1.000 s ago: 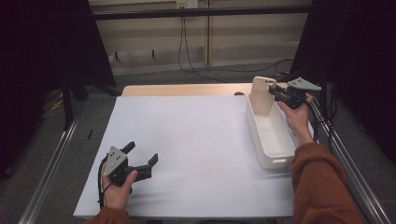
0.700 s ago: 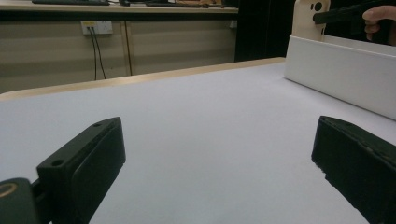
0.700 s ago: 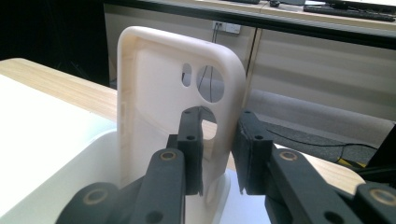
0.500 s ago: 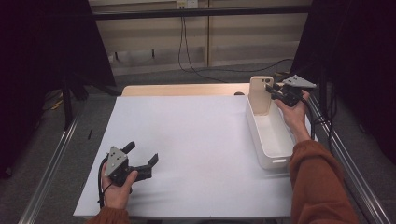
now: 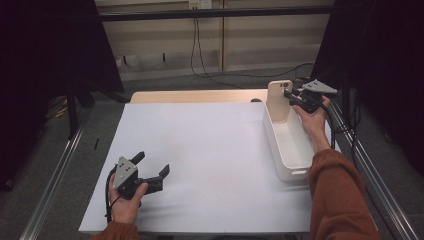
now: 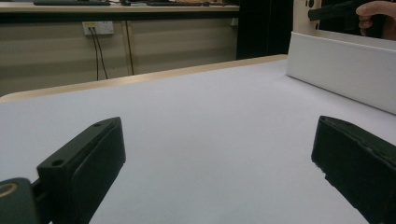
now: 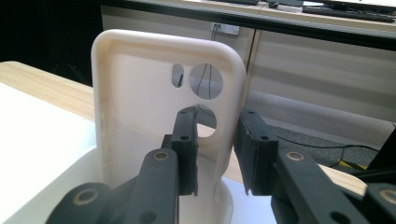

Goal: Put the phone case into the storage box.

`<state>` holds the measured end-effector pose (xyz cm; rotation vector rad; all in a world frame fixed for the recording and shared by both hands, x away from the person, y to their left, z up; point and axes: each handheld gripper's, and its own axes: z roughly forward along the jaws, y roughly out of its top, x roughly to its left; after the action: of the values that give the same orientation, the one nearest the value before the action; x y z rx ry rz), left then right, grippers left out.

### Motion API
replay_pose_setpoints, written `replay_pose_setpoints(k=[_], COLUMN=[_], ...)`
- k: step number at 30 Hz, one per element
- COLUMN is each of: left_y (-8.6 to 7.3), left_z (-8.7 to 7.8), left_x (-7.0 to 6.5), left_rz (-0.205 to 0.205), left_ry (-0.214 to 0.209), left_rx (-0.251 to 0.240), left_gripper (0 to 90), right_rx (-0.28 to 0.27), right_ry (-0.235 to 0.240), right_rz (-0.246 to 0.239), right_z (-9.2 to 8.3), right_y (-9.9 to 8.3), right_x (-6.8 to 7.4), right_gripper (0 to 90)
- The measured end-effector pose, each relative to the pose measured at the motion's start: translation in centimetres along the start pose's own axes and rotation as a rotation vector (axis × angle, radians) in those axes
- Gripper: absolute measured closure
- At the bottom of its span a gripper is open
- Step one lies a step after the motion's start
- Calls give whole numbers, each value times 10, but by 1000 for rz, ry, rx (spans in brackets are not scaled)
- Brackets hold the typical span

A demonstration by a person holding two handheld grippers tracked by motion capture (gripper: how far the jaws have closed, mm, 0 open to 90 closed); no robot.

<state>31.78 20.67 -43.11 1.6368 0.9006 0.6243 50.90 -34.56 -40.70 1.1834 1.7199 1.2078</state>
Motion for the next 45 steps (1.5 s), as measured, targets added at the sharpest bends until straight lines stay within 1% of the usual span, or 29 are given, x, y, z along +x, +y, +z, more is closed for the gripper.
replay_pose_setpoints(k=[4,6,7,9,11,13,15,17,19,21,23,25,26,29,30,32,35,36,37,40,41,43,45], left_y=[0,0,0,0,0,0,-1,-1,0,0,0,0,0,1,1,0,0,0,0,0,0,0,0], left_z=[0,0,0,0,0,0,1,1,0,0,0,1,1,2,3,4,3,3,3,1,0,-1,-2], left_x=[0,1,1,1,2,2,2,3,3,3,2,2,2,2,2,2,3,2,2,2,2,3,3], left_rz=[1,1,1,1,2,-3,-15,-13,-7,-7,-12,-11,-15,-10,-12,-19,-15,-15,-12,-13,-10,-19,-14], left_ry=[2,3,3,7,9,9,12,9,12,14,12,10,11,9,11,12,10,13,13,14,15,16,20], left_rx=[3,4,5,5,7,4,1,-1,0,-1,-3,-3,-6,-5,-6,-7,-5,-5,-3,-5,-5,-11,-10], left_gripper=[30,29,29,29,29,29,29,29,29,29,29,29,29,29,29,29,29,29,29,29,29,29,29], right_rx=[-1,0,-1,-3,-1,-6,-7,-9,-10,-17,-25,-22,-21,-13,-15,-12,-11,-12,-12,-18,-19,-29,-30], right_ry=[-2,-8,-10,-12,-18,-20,-25,-28,-27,-31,-25,-26,-24,-22,-18,-18,-19,-22,-30,-30,-31,-30,-25], right_rz=[2,0,8,14,18,29,27,38,36,47,59,61,62,74,79,76,82,87,90,100,104,113,112], right_z=[0,0,0,0,-1,-2,-3,-4,-5,-7,-8,-9,-9,-10,-10,-11,-13,-13,-13,-14,-14,-15,-16], right_y=[-1,-1,-1,-1,-1,-1,-1,0,1,3,4,5,5,5,5,5,6,6,7,8,9,10,11], right_x=[0,-1,-1,-1,-2,-2,-2,-2,-2,-2,-2,-2,-2,-1,-1,-2,-1,-1,0,1,2,3,4], right_gripper=[692,665,657,629,618,562,534,487,480,437,412,351,340,236,225,169,111,78,61,31,25,24,17])
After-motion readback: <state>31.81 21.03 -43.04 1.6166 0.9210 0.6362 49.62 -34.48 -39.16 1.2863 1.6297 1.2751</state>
